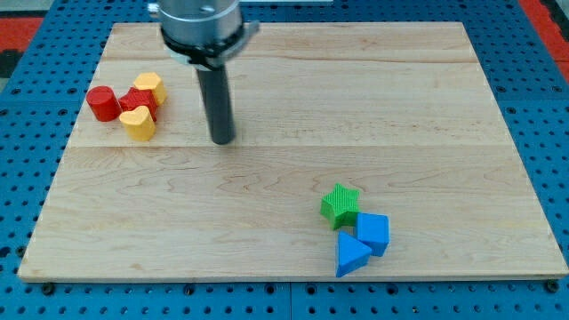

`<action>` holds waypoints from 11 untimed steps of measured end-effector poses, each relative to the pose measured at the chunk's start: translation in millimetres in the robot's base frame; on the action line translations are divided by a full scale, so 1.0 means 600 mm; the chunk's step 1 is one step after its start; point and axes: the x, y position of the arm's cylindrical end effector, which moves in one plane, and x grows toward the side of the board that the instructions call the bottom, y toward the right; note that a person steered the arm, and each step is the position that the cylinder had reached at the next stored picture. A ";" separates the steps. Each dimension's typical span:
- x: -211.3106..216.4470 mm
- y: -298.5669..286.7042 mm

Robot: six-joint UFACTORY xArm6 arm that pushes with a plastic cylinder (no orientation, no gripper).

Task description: Move the blue cube towards center right

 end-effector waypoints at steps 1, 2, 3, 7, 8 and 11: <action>-0.019 -0.050; 0.000 0.074; 0.063 0.109; 0.328 0.365; 0.306 0.408; 0.124 0.335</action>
